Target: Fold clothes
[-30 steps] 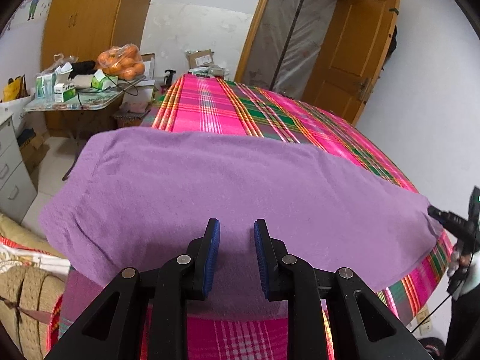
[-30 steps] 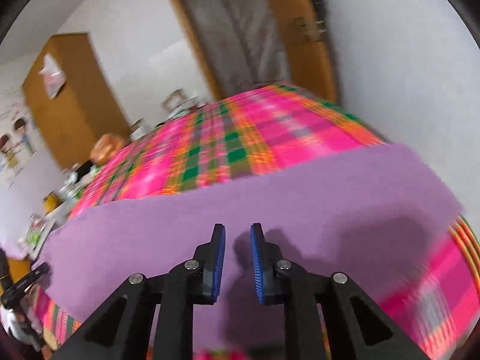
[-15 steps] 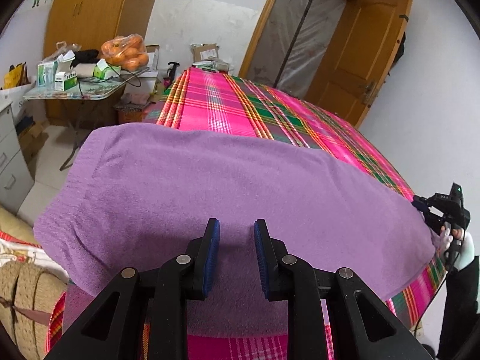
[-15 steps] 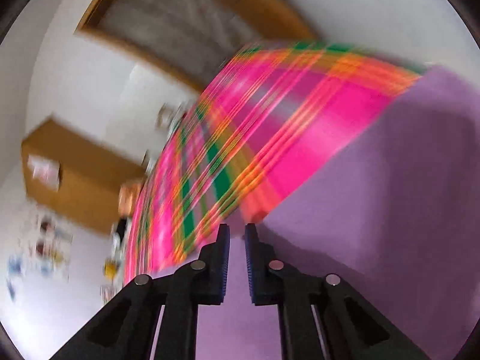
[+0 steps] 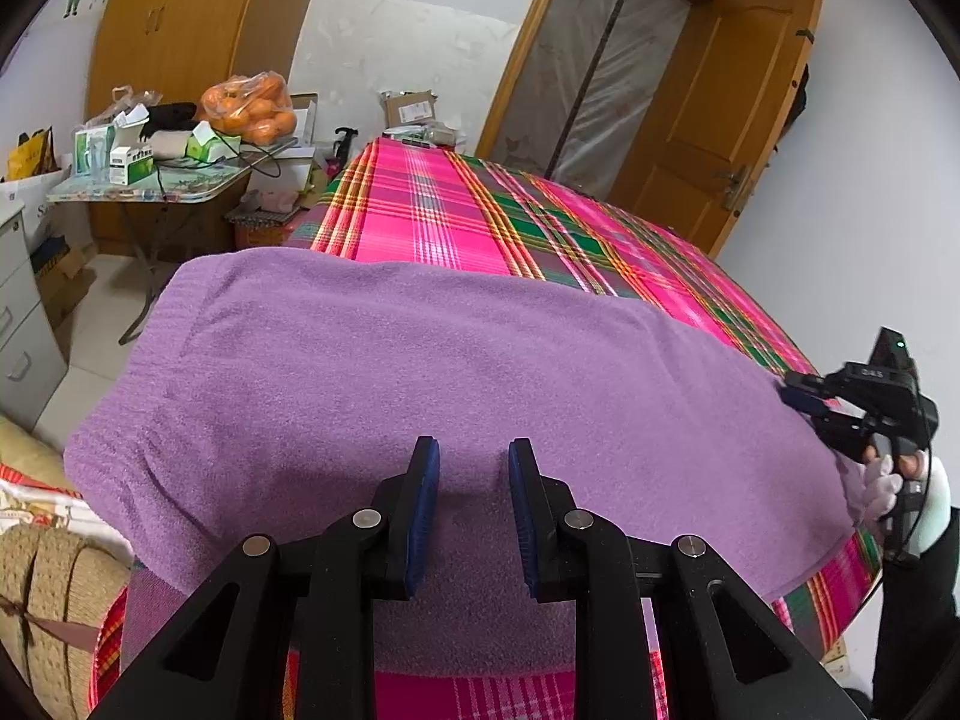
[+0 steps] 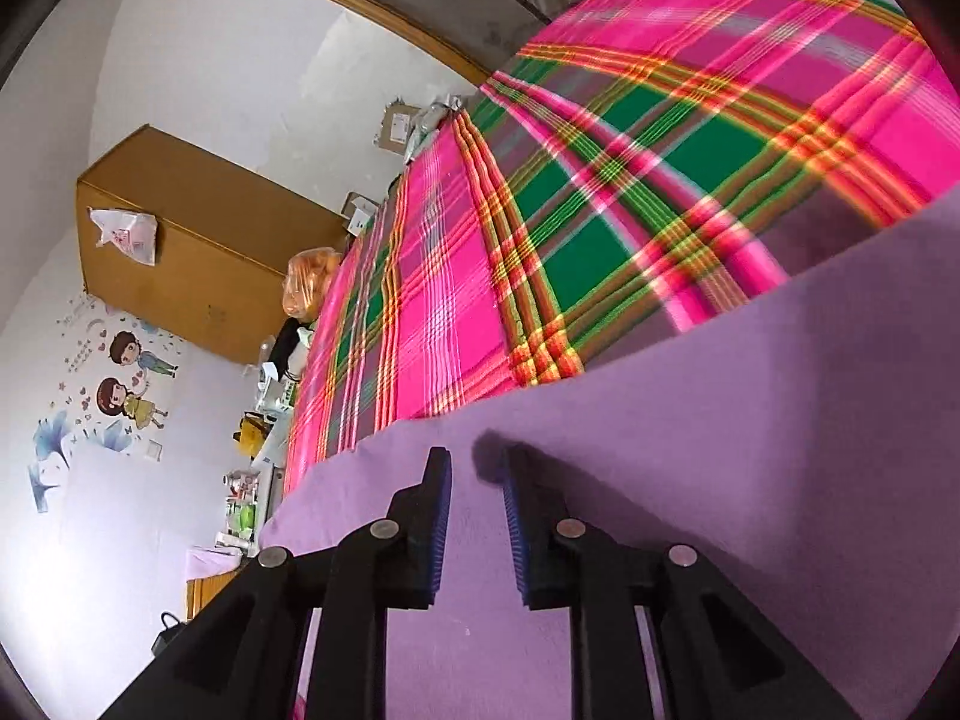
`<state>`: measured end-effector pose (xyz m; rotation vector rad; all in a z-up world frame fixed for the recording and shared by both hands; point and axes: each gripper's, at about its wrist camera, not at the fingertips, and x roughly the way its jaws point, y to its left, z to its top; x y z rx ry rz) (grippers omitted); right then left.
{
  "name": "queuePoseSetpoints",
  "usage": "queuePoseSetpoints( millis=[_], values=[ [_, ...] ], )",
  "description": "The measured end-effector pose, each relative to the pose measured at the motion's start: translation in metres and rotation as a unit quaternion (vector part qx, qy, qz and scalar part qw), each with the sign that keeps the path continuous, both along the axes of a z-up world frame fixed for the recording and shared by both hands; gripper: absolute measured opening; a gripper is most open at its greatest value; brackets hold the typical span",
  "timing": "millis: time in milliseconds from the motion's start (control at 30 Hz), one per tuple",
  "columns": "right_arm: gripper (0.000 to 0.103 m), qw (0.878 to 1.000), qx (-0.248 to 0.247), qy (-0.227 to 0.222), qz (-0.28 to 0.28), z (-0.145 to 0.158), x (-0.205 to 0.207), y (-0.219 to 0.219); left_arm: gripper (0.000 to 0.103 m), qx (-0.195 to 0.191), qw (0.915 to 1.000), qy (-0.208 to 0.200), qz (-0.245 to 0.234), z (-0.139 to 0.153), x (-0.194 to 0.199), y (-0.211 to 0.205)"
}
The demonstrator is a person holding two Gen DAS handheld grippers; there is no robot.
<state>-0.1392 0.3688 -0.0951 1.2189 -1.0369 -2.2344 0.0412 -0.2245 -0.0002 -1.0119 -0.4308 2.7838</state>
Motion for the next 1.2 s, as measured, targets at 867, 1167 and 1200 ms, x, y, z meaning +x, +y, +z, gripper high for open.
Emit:
queuePoseSetpoints(
  millis=[867, 1167, 1200],
  values=[
    [0.018, 0.995, 0.077, 0.059, -0.012, 0.009, 0.059, -0.01, 0.028, 0.113, 0.9861, 0.053, 0.109, -0.007, 0.058, -0.097],
    [0.018, 0.995, 0.073, 0.063, -0.015, 0.009, 0.063, -0.01, 0.035, 0.195, 0.9625, 0.065, 0.178, -0.017, 0.073, -0.135],
    [0.018, 0.995, 0.073, 0.063, -0.015, 0.009, 0.063, -0.011, 0.042, 0.222, 0.9575, 0.055, 0.176, -0.023, 0.072, -0.14]
  ],
)
